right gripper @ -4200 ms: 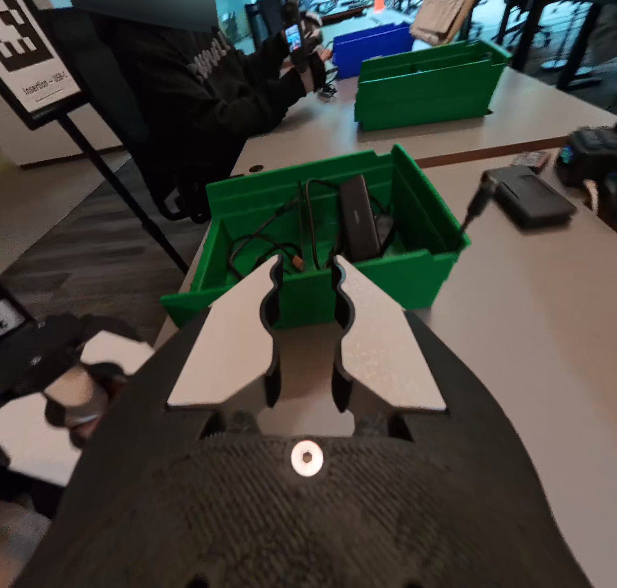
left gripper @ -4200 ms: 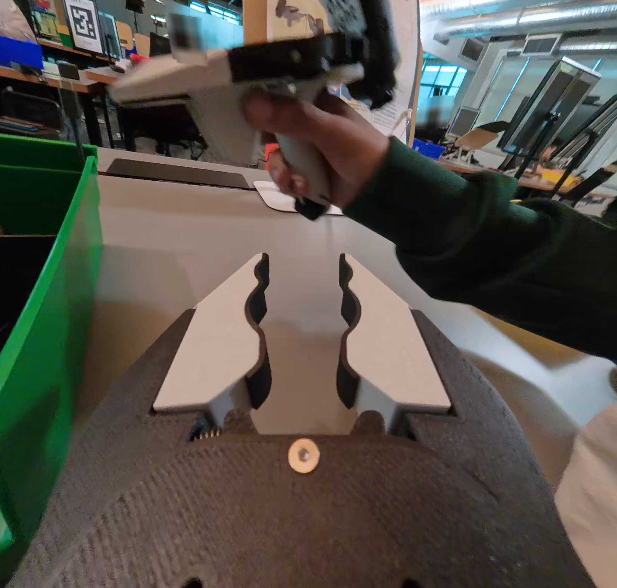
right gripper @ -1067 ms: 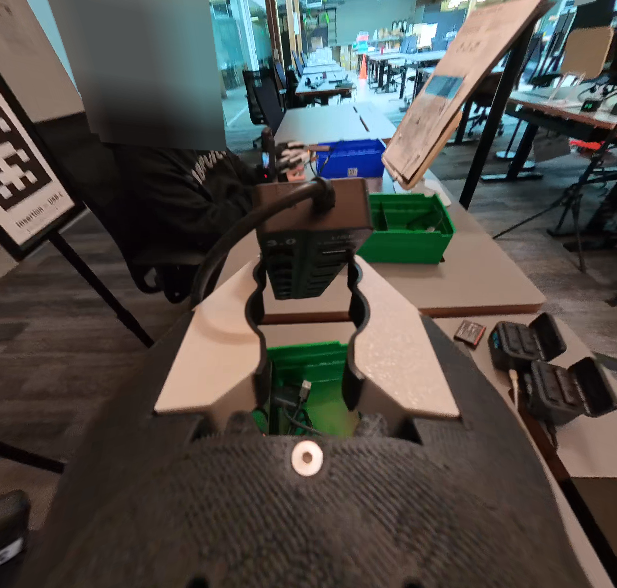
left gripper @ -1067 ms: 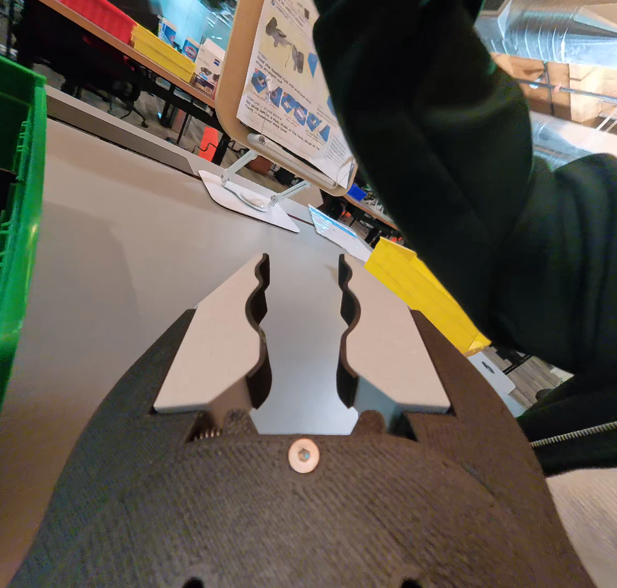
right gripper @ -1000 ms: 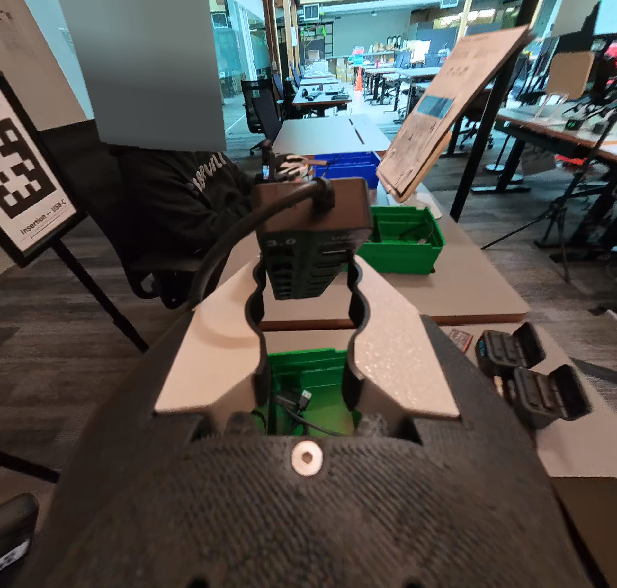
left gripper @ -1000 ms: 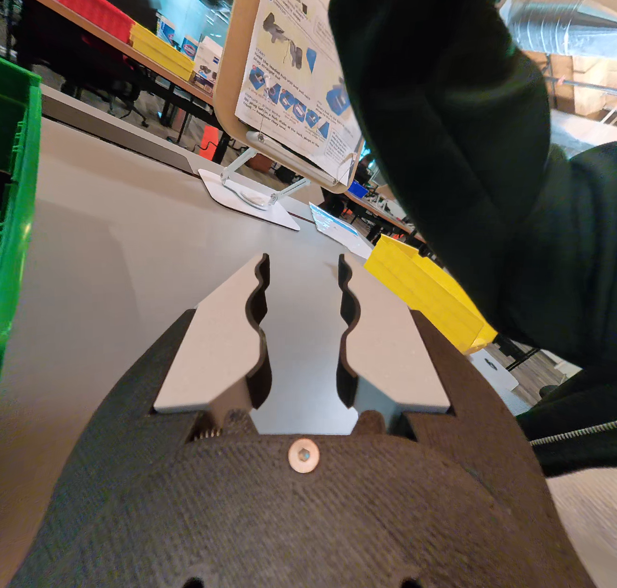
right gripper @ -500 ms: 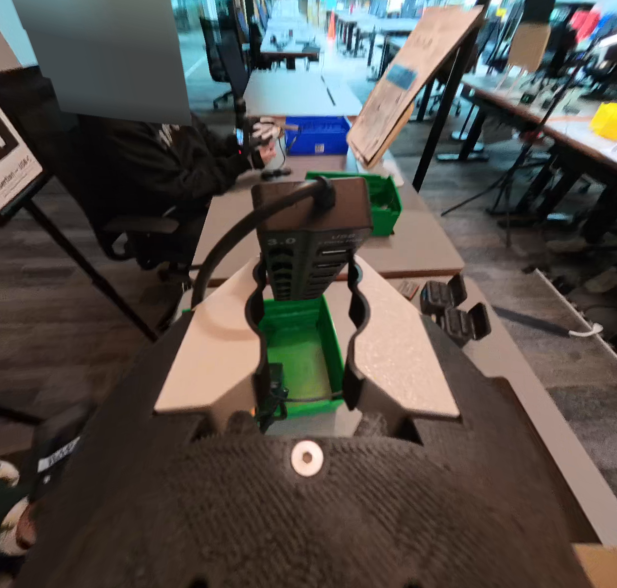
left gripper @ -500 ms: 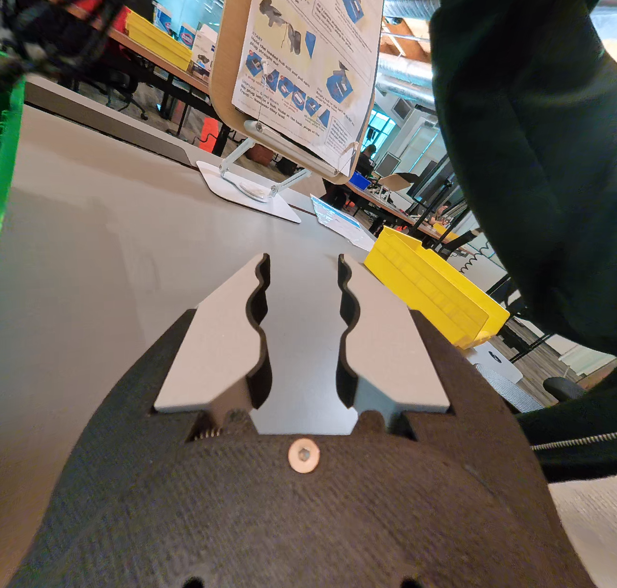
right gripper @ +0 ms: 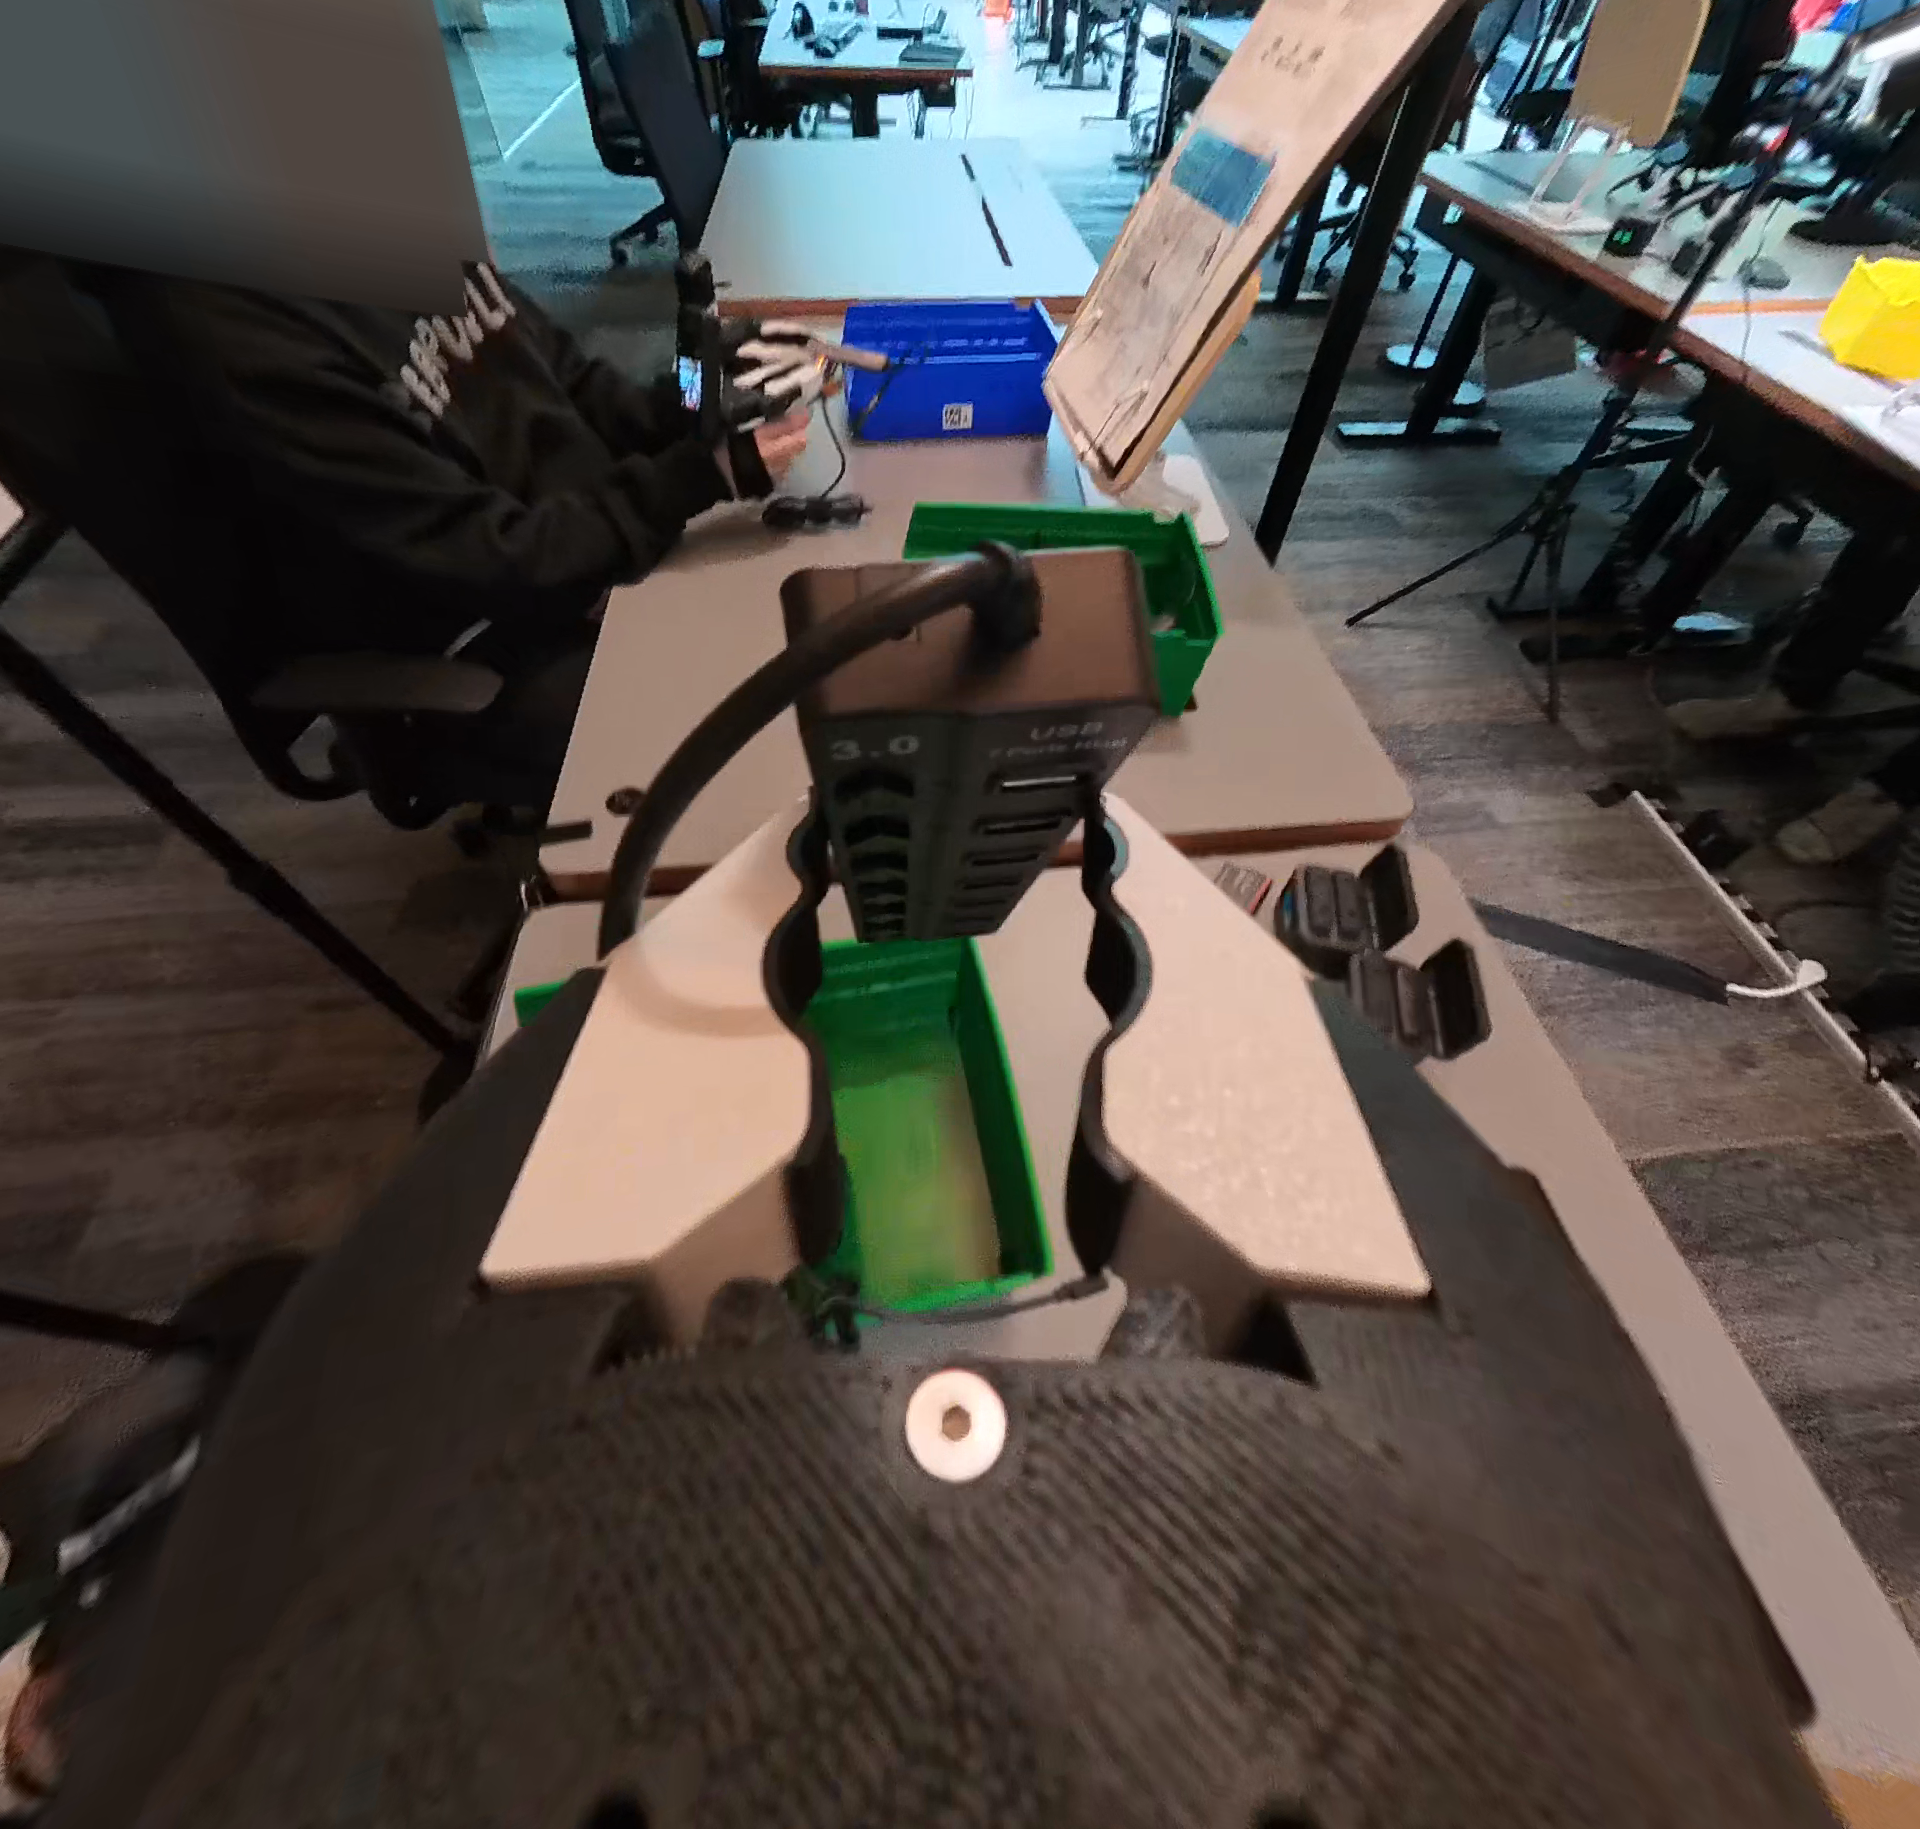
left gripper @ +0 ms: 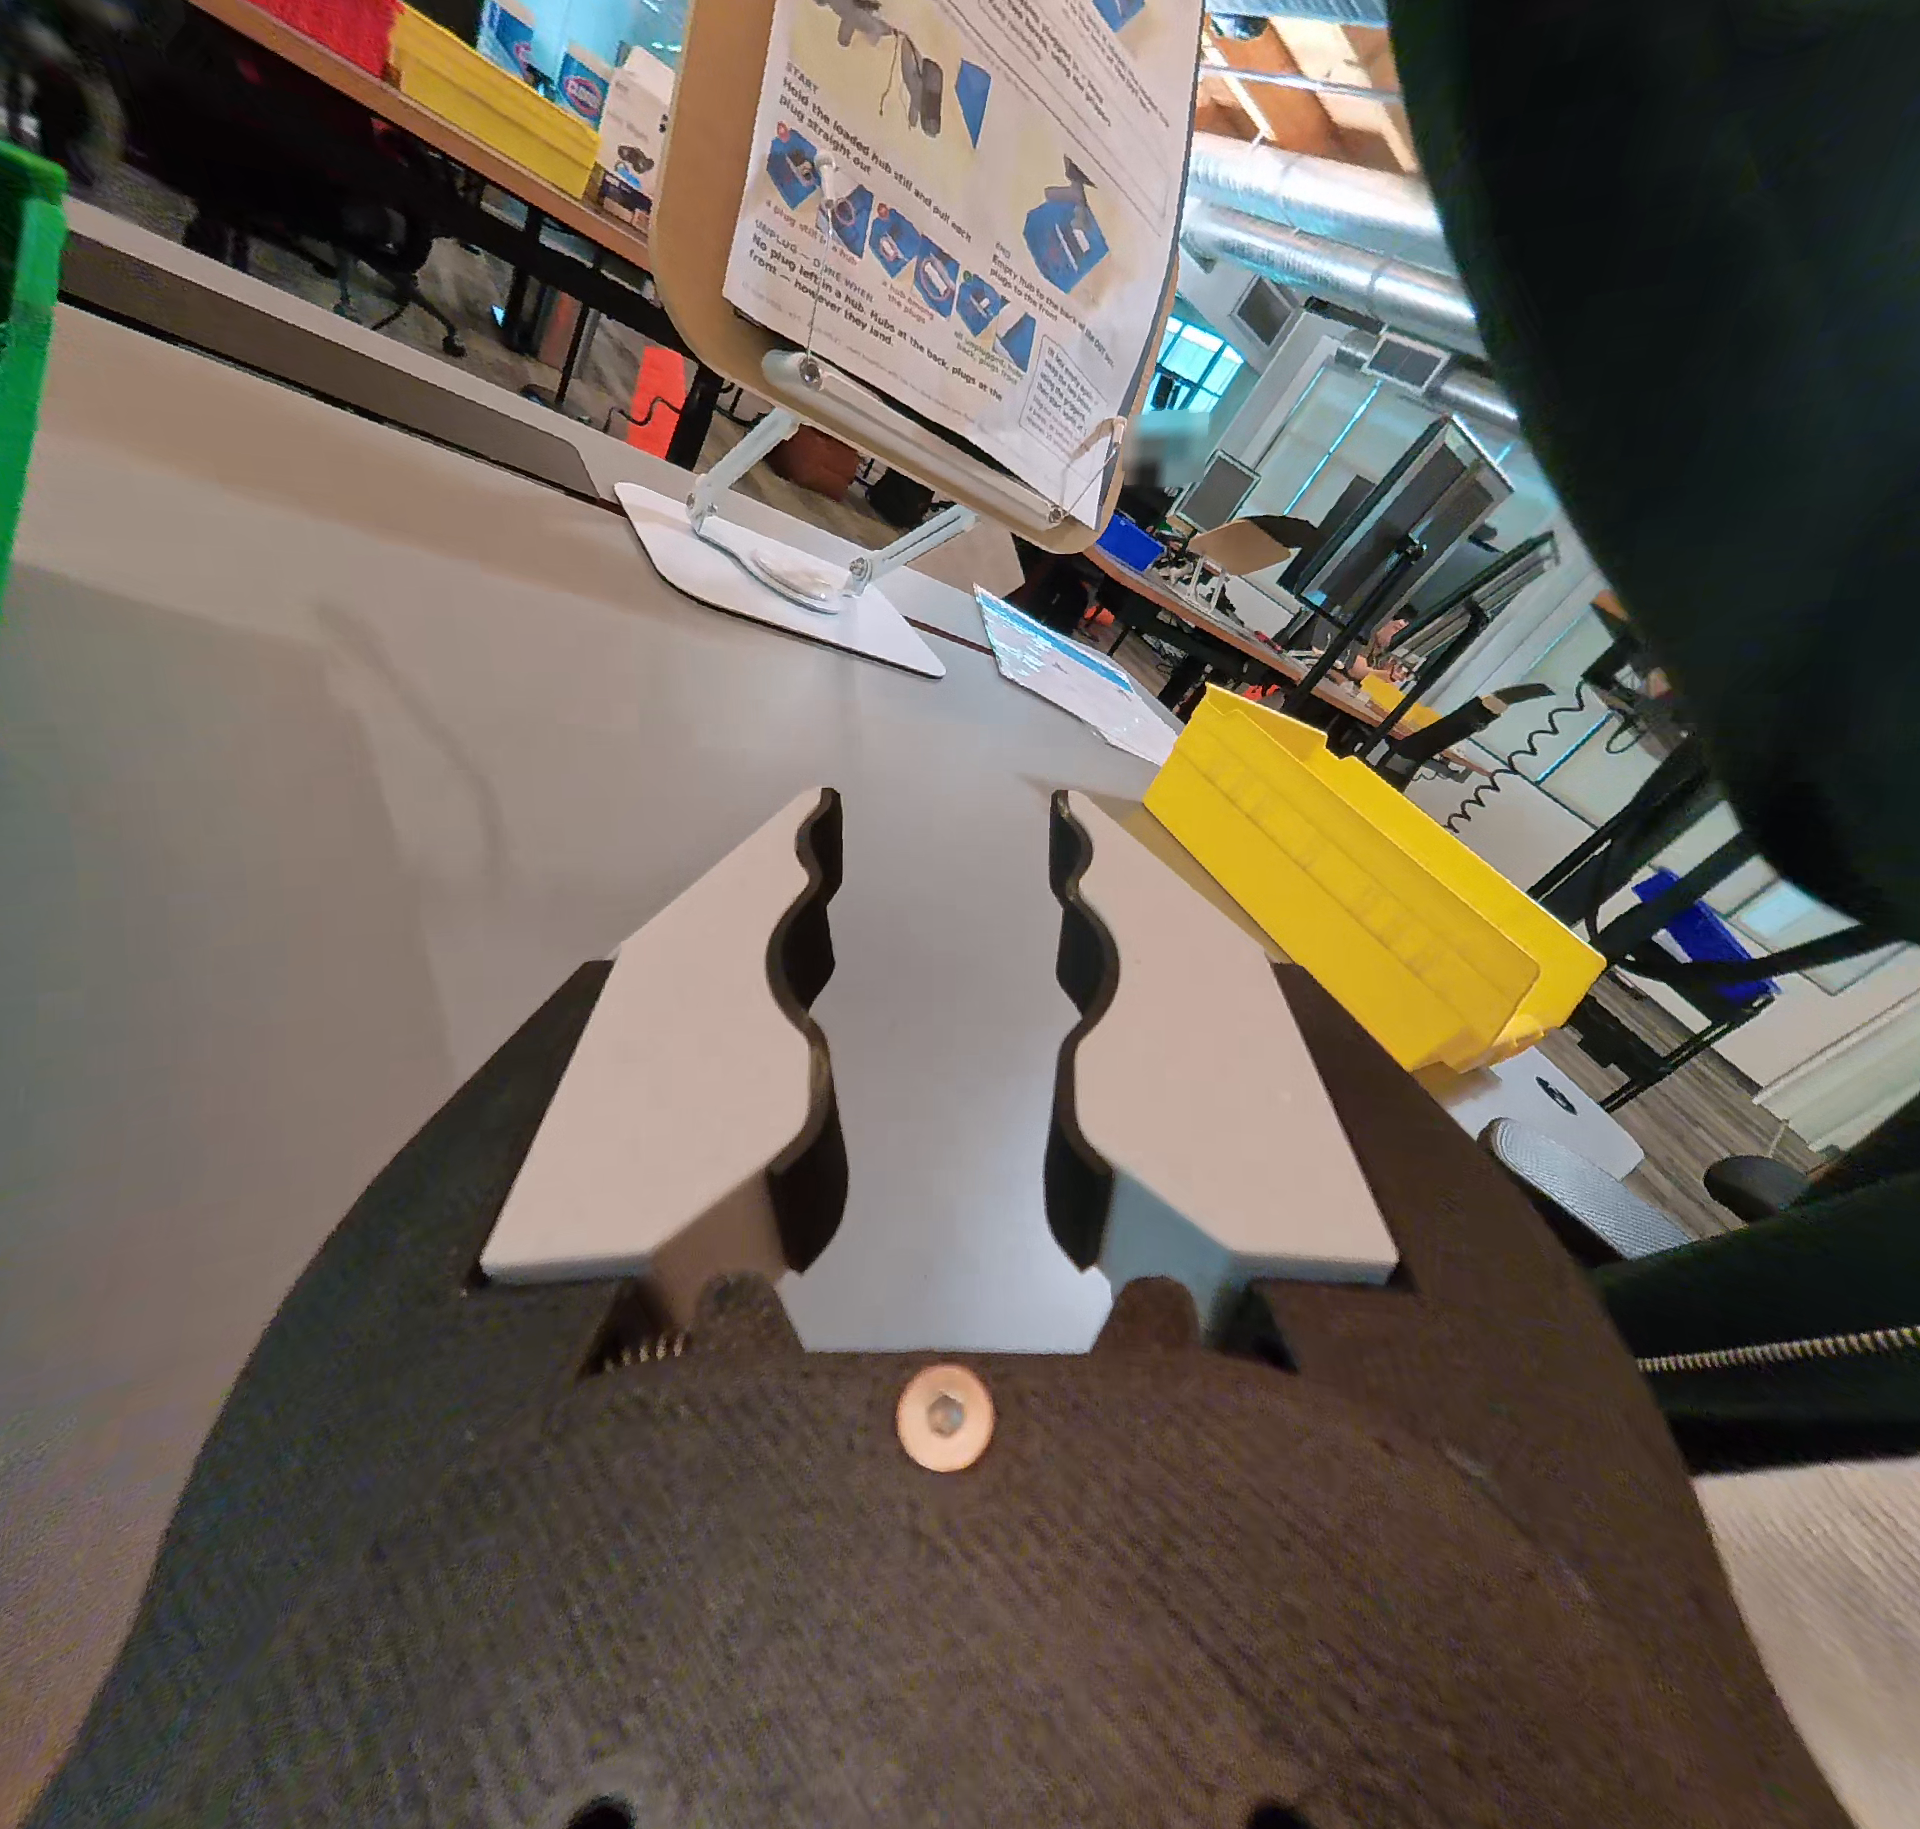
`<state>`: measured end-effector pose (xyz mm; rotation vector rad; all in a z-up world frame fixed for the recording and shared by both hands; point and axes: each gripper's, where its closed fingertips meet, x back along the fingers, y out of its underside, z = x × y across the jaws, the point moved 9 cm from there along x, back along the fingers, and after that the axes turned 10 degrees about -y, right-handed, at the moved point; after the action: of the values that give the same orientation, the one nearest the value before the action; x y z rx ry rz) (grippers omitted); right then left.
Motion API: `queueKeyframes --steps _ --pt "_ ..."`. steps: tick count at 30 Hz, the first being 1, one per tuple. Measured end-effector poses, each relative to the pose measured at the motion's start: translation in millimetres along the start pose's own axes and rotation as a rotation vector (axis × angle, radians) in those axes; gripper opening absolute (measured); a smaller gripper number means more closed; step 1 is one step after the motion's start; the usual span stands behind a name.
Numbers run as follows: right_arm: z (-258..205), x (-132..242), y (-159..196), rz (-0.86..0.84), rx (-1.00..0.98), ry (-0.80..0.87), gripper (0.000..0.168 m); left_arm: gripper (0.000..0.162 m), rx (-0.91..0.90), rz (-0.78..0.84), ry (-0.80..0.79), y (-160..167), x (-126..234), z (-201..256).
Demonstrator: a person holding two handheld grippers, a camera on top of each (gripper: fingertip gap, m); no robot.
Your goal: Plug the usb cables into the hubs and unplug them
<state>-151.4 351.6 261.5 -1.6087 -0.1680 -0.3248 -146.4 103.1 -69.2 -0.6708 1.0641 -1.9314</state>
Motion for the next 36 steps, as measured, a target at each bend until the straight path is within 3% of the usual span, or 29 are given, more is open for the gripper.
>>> queueKeyframes --steps 6,10,15,20,29,36 --pt "11 -53 -39 -0.038 0.020 0.009 0.049 0.038 0.006 -0.002 0.002 0 0 -1" --pt "6 -80 -19 -0.142 0.050 -0.003 0.050 0.038 0.016 0.005 0.006 -1 2 -2" --pt "0 -84 20 -0.216 0.024 -0.049 0.050 0.038 0.042 0.009 0.019 -2 3 -3" --pt "0 -59 43 -0.178 -0.001 -0.078 0.050 0.038 0.049 0.008 0.021 -2 2 -3" --pt "-17 4 36 0.032 -0.051 -0.204 0.049 0.038 0.049 -0.001 0.017 0 -1 -3" --pt "-48 73 70 0.046 0.010 -0.155 0.049 0.036 0.028 0.057 0.008 -5 4 -1"
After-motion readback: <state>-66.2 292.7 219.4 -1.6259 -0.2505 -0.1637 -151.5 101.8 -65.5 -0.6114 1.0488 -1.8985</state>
